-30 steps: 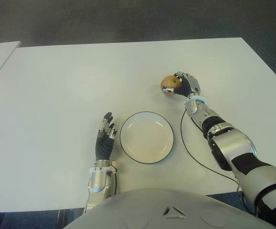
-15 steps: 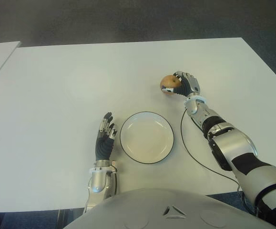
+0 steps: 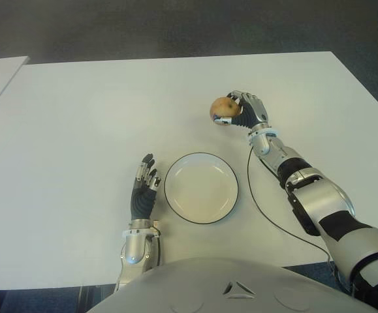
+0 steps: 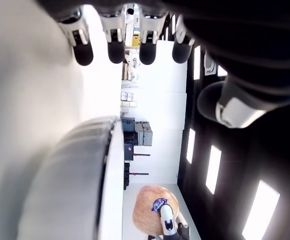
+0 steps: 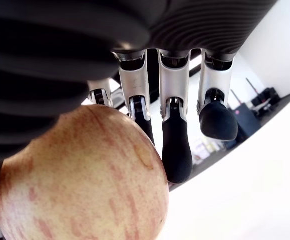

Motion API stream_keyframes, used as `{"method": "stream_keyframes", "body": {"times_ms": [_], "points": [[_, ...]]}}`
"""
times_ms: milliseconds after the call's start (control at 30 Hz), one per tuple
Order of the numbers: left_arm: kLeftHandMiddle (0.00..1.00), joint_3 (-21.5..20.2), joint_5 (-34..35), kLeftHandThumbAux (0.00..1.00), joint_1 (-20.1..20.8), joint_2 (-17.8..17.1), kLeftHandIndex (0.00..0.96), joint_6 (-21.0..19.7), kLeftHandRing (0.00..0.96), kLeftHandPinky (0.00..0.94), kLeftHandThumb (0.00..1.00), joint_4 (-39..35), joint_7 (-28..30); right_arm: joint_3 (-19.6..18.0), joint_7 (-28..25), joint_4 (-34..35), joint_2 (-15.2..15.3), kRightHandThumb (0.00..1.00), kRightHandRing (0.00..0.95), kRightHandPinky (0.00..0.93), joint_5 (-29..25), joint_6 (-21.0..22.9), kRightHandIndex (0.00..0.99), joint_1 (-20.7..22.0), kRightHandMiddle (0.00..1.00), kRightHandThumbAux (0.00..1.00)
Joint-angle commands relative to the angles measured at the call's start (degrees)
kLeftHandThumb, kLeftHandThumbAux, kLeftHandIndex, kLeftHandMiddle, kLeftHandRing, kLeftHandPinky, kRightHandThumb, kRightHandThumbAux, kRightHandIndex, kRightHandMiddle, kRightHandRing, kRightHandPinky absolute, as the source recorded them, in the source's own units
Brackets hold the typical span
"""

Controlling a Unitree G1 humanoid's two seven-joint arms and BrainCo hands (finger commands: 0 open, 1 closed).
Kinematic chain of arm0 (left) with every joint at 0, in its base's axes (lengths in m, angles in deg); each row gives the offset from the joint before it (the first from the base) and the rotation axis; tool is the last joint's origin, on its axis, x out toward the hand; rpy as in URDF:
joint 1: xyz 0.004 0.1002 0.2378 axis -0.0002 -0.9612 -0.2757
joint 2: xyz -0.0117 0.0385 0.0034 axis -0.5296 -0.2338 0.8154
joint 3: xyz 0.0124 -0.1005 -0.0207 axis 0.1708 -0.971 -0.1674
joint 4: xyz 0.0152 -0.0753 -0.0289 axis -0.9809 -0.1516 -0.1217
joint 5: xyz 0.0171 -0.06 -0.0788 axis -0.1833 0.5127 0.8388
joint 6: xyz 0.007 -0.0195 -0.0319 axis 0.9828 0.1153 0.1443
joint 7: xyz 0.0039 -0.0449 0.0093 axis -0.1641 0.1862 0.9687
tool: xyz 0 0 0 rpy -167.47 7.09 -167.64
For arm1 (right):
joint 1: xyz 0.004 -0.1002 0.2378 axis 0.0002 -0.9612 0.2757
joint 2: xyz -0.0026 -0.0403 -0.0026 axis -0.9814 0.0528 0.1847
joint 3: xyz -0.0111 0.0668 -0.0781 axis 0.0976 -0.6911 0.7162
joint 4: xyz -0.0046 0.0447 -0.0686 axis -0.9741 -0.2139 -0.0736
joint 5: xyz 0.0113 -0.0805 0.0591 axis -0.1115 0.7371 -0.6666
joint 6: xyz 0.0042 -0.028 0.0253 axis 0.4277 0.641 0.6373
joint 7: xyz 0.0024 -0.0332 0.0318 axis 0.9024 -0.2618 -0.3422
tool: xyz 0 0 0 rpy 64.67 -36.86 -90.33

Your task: Put the apples into the plate.

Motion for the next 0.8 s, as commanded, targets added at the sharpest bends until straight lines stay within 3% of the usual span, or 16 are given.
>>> {"method": "stream_keyframes", "body": {"times_ms": [33,467,800], "points": [[0.000,0.48,0.61,0.498,-0.39,1.55,0.000,-1.06,0.000,0.000,0.010,1.04,0.33,2.07,2.29,2.07,0.86,0.856,0.855,0.832,2.31,-2.43,0.400,-2.40,0.532,0.676],[0.000,0.63,0.26,0.504,-0.18,1.30,0.000,-1.19,0.000,0.000,0.001,0.97,0.43,6.87,10.02,6.96,3.97,0.857,0.885,0.864,9.31,-6.15,0.402,-3.66,0.539,0.675],[0.000,0.58,1.52,0.520,0.00,1.90,0.000,-0.77,0.000,0.000,0.000,1.15,0.71,7.77,9.66,14.81,6.29,0.857,0.877,0.854,10.59,-7.11,0.403,-7.36,0.540,0.675]]}}
